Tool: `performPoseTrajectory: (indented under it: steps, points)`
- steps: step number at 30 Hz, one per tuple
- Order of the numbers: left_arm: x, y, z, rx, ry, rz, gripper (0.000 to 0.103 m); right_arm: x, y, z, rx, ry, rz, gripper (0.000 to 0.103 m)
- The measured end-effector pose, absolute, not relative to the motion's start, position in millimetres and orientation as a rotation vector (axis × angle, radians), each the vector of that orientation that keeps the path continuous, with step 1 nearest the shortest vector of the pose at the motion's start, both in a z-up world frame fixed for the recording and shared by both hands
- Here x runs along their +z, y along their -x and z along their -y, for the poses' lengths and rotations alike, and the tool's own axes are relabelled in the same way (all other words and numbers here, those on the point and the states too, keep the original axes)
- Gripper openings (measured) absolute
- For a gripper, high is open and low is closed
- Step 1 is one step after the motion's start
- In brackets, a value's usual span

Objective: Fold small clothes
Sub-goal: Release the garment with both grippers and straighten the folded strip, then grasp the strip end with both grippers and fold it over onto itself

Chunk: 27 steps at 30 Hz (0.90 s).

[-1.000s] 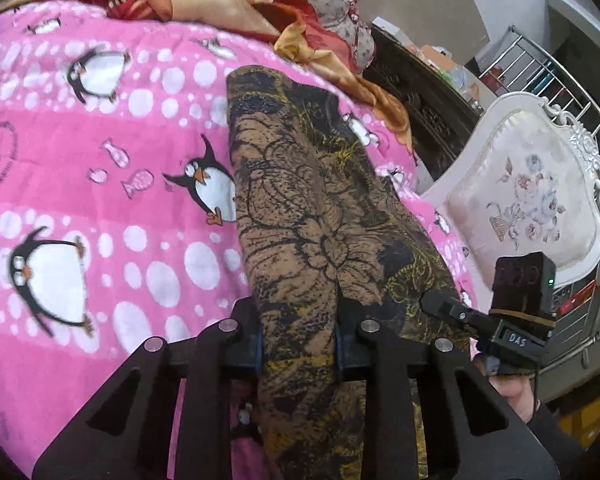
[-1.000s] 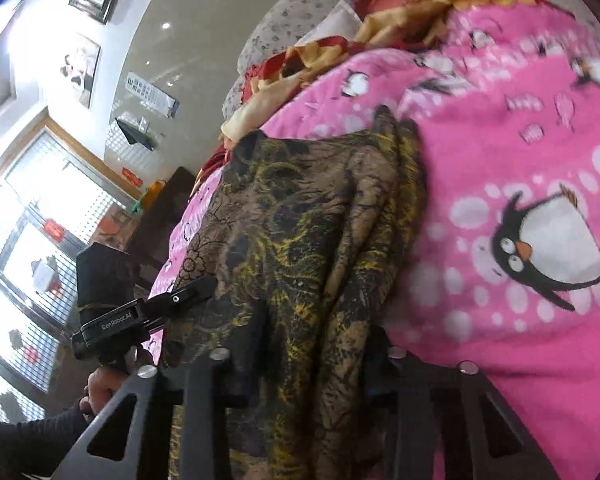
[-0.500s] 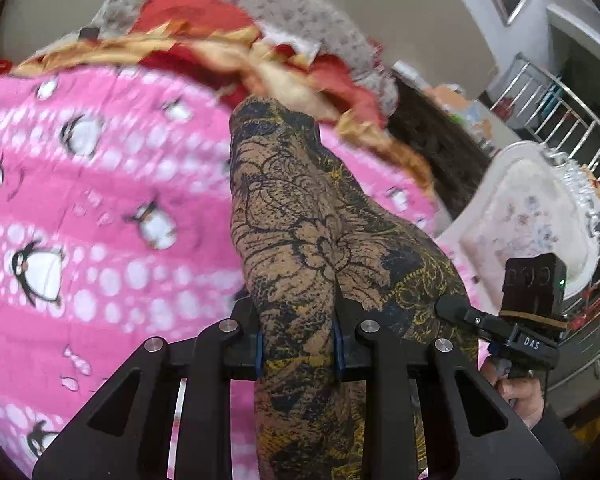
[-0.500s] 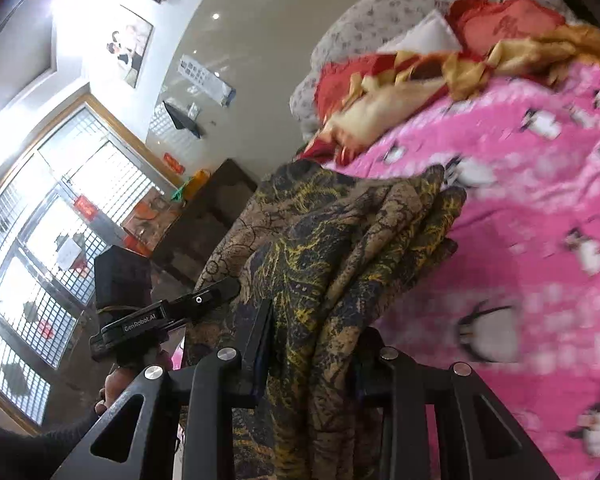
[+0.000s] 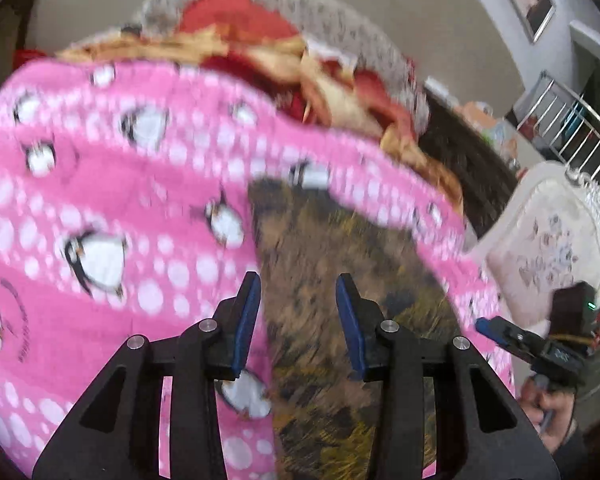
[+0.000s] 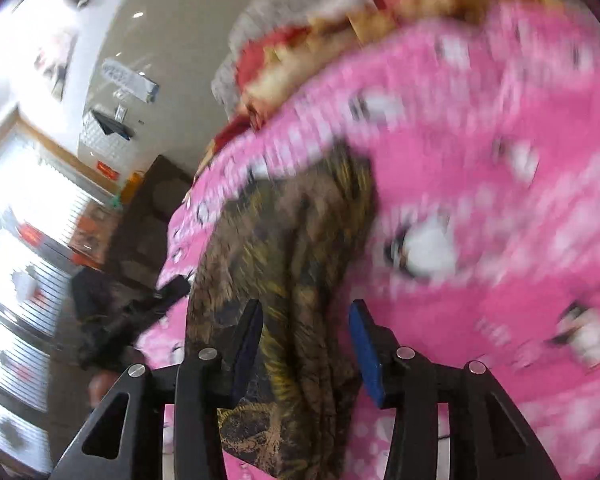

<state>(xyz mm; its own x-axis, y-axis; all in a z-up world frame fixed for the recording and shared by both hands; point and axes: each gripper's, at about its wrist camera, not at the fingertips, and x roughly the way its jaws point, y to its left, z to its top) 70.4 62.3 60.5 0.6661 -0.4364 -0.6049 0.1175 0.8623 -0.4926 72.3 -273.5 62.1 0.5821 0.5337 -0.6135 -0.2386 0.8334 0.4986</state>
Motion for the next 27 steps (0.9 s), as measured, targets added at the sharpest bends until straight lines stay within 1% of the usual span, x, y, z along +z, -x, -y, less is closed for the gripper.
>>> performPoseTrajectory:
  steps: [2,5,6,8,9,11,12,13,14,15,18,20,23,24,25,27]
  points:
    - [67,-78,-53,-0.300,0.436,-0.752,0.042,85,-71,252,0.373,-0.266,-0.776,0.043]
    - [68,-99,-29,-0.245,0.408,-0.743,0.042,90,-80,208,0.350,-0.122,-0.746,0.043]
    - [65,-105,-24,-0.234,0.400,-0.747,0.042,88,-83,197,0.349,-0.102,-0.747,0.041]
    - [52,-119,-13,-0.187,0.360,-0.788,0.042,73,-98,188,0.342,-0.104,-0.801,0.031]
    - [41,-128,-8,-0.191,0.359,-0.813,0.042,62,-107,181,0.307,-0.070,-0.836,0.019]
    - [17,-135,-2,-0.166,0.320,-0.858,0.042,35,-124,182,0.175,0.005,-0.912,0.017]
    - [2,-139,1,-0.154,0.309,-0.905,0.042,17,-131,190,0.169,-0.014,-0.965,0.017]
    - [1,-136,2,-0.153,0.301,-0.873,0.043,9,-133,195,0.182,-0.048,-0.969,0.015]
    - [3,-136,3,-0.159,0.296,-0.873,0.048,7,-132,202,0.206,-0.082,-0.949,0.015]
    - [3,-138,4,-0.168,0.289,-0.885,0.051,8,-132,206,0.218,-0.095,-0.949,0.015]
    - [14,-141,3,-0.175,0.273,-0.893,0.051,13,-135,212,0.252,-0.119,-0.962,0.016]
    - [28,-142,0,-0.191,0.290,-0.853,0.051,28,-131,216,0.265,-0.132,-0.940,0.016]
    - [41,-158,-4,-0.177,0.317,-0.827,0.051,58,-131,214,0.233,-0.107,-0.854,0.023]
    - [40,-164,-5,-0.171,0.328,-0.835,0.051,65,-137,209,0.210,-0.099,-0.847,0.033]
    - [36,-174,-3,-0.168,0.336,-0.856,0.051,67,-141,203,0.197,-0.090,-0.848,0.037]
    - [25,-187,2,-0.153,0.323,-0.899,0.051,62,-158,190,0.174,-0.061,-0.862,0.037]
